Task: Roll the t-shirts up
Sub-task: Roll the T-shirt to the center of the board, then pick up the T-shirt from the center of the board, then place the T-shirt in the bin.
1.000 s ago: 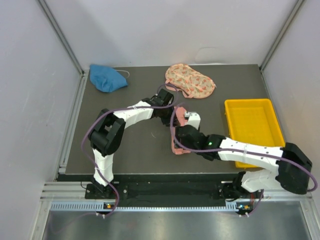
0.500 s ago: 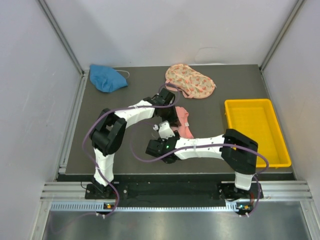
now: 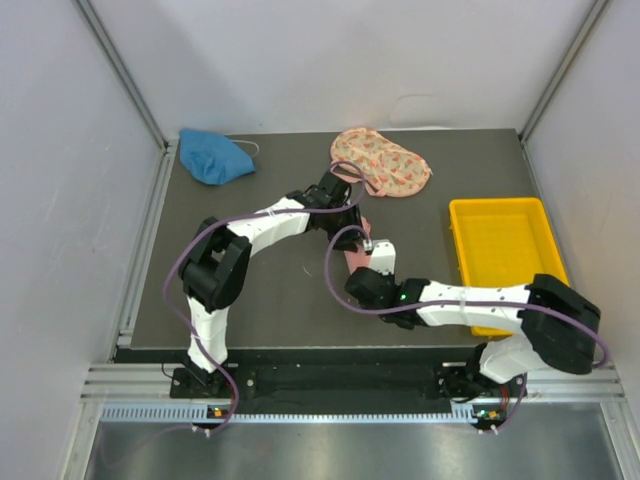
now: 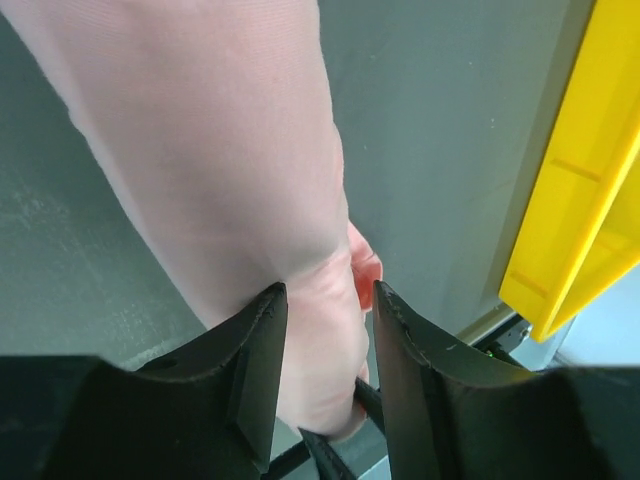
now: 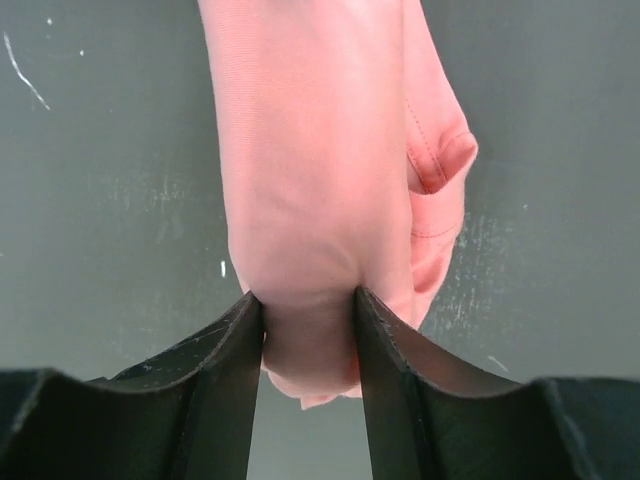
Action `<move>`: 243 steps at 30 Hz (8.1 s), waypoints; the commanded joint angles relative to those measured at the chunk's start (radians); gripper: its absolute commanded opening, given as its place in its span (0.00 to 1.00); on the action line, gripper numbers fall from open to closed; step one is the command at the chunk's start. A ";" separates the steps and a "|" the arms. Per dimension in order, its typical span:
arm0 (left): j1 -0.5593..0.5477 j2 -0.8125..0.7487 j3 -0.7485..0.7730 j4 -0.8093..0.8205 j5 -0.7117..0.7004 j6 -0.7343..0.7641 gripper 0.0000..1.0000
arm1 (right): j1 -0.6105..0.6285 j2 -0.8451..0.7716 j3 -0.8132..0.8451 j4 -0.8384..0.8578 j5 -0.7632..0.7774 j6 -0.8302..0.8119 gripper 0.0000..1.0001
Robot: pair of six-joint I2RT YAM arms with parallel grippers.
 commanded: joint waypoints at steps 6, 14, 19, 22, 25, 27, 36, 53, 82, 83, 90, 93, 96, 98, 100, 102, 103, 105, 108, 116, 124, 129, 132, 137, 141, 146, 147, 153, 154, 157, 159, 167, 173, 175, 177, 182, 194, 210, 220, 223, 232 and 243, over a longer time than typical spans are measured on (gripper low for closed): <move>0.026 -0.109 -0.082 0.089 0.098 0.013 0.40 | -0.112 -0.116 -0.162 0.192 -0.229 0.050 0.40; 0.035 -0.113 -0.148 0.172 0.166 -0.039 0.29 | -0.143 -0.125 -0.191 0.225 -0.275 0.067 0.40; 0.034 -0.060 -0.114 0.125 0.102 -0.044 0.25 | -0.187 -0.142 -0.221 0.260 -0.322 0.082 0.40; 0.030 -0.009 -0.075 0.073 0.062 -0.044 0.22 | -0.197 -0.144 -0.219 0.265 -0.346 0.084 0.41; 0.024 0.040 -0.033 0.018 0.031 -0.046 0.18 | -0.203 -0.141 -0.201 0.254 -0.352 0.085 0.42; 0.020 0.065 -0.013 0.001 0.010 -0.047 0.17 | -0.207 -0.141 -0.190 0.243 -0.358 0.090 0.44; 0.011 0.076 -0.007 -0.026 -0.046 -0.059 0.17 | -0.214 -0.191 -0.118 0.156 -0.346 0.081 0.76; 0.009 0.082 0.024 -0.056 -0.049 -0.042 0.17 | -0.450 -0.168 -0.170 0.323 -0.586 0.038 0.98; 0.004 0.102 0.067 -0.084 -0.058 -0.032 0.17 | -0.516 -0.107 -0.191 0.375 -0.568 -0.053 0.99; 0.004 0.103 0.067 -0.085 -0.058 -0.032 0.17 | -0.517 -0.083 -0.194 0.398 -0.580 -0.053 0.99; 0.004 0.105 0.068 -0.092 -0.063 -0.030 0.18 | -0.543 0.033 -0.205 0.594 -0.727 -0.052 0.99; 0.004 0.105 0.070 -0.093 -0.063 -0.030 0.17 | -0.550 0.048 -0.202 0.625 -0.750 -0.039 0.99; 0.004 0.106 0.073 -0.092 -0.063 -0.032 0.17 | -0.550 0.051 -0.185 0.604 -0.743 -0.038 0.99; 0.003 0.109 0.074 -0.093 -0.061 -0.032 0.17 | -0.548 0.056 -0.167 0.565 -0.743 -0.044 0.99; 0.003 0.109 0.076 -0.093 -0.059 -0.032 0.17 | -0.543 0.063 -0.133 0.522 -0.725 -0.061 0.97; 0.003 0.108 0.076 -0.093 -0.060 -0.032 0.17 | -0.536 0.069 -0.110 0.481 -0.700 -0.074 0.93; 0.003 0.108 0.076 -0.093 -0.061 -0.030 0.18 | -0.536 0.074 -0.109 0.479 -0.701 -0.074 0.92; 0.003 0.109 0.076 -0.093 -0.059 -0.032 0.17 | -0.536 0.080 -0.106 0.485 -0.711 -0.074 0.85; 0.003 0.109 0.074 -0.095 -0.063 -0.030 0.17 | -0.524 0.099 -0.099 0.490 -0.714 -0.074 0.79; 0.003 0.112 0.073 -0.093 -0.058 -0.027 0.17 | -0.505 0.152 -0.076 0.473 -0.703 -0.073 0.48; 0.003 0.108 0.079 -0.096 -0.061 -0.026 0.18 | -0.504 0.140 -0.056 0.384 -0.655 -0.088 0.17; 0.003 0.111 0.082 -0.095 -0.056 -0.026 0.18 | -0.504 0.143 -0.044 0.357 -0.651 -0.110 0.06; 0.003 0.108 0.080 -0.099 -0.061 -0.021 0.19 | -0.504 0.146 -0.043 0.352 -0.654 -0.114 0.00; 0.003 0.102 0.080 -0.098 -0.058 -0.021 0.21 | -0.505 0.149 -0.036 0.344 -0.655 -0.119 0.00; 0.004 0.094 0.088 -0.093 -0.055 -0.015 0.26 | -0.504 0.146 -0.027 0.338 -0.651 -0.124 0.00; 0.011 0.079 0.103 -0.098 -0.070 0.005 0.32 | -0.500 0.155 -0.017 0.309 -0.651 -0.128 0.00; 0.012 0.077 0.105 -0.096 -0.070 0.008 0.33 | -0.502 0.155 -0.015 0.308 -0.652 -0.130 0.00; 0.024 0.079 0.140 -0.104 -0.067 0.013 0.37 | -0.500 0.134 -0.024 0.300 -0.651 -0.137 0.00; 0.027 0.074 0.143 -0.105 -0.067 0.016 0.38 | -0.502 0.132 -0.024 0.298 -0.651 -0.140 0.00; 0.032 0.063 0.157 -0.105 -0.069 0.023 0.40 | -0.502 0.128 -0.023 0.291 -0.649 -0.142 0.00; 0.035 0.057 0.169 -0.108 -0.069 0.030 0.41 | -0.502 0.122 -0.018 0.286 -0.646 -0.148 0.00; 0.058 0.043 0.223 -0.124 -0.049 0.060 0.53 | -0.500 0.122 -0.012 0.284 -0.648 -0.153 0.00; 0.084 0.020 0.229 -0.118 -0.024 0.077 0.56 | -0.500 0.128 -0.003 0.271 -0.648 -0.160 0.00; 0.093 0.013 0.223 -0.113 -0.012 0.077 0.56 | -0.502 0.126 0.005 0.266 -0.646 -0.160 0.00; 0.098 0.002 0.216 -0.107 -0.007 0.080 0.56 | -0.502 0.126 0.008 0.262 -0.646 -0.162 0.00; 0.118 -0.038 0.179 -0.073 0.009 0.089 0.56 | -0.500 0.131 0.034 0.235 -0.646 -0.173 0.00; 0.127 -0.110 0.097 -0.024 0.051 0.096 0.56 | -0.502 0.059 0.094 0.143 -0.646 -0.274 0.00; 0.142 -0.179 -0.044 0.034 0.105 0.099 0.55 | -0.500 -0.003 0.072 0.165 -0.576 -0.344 0.00; 0.147 -0.221 -0.116 0.050 0.129 0.109 0.55 | -0.500 -0.018 0.046 0.192 -0.574 -0.384 0.00; 0.149 -0.233 -0.143 0.060 0.125 0.111 0.56 | -0.502 -0.032 0.031 0.205 -0.577 -0.403 0.00; 0.165 -0.268 -0.203 0.083 0.129 0.116 0.55 | -0.508 -0.142 0.002 0.173 -0.550 -0.487 0.00; 0.165 -0.309 -0.275 0.120 0.146 0.113 0.55 | -0.565 -0.415 0.023 -0.002 -0.482 -0.565 0.00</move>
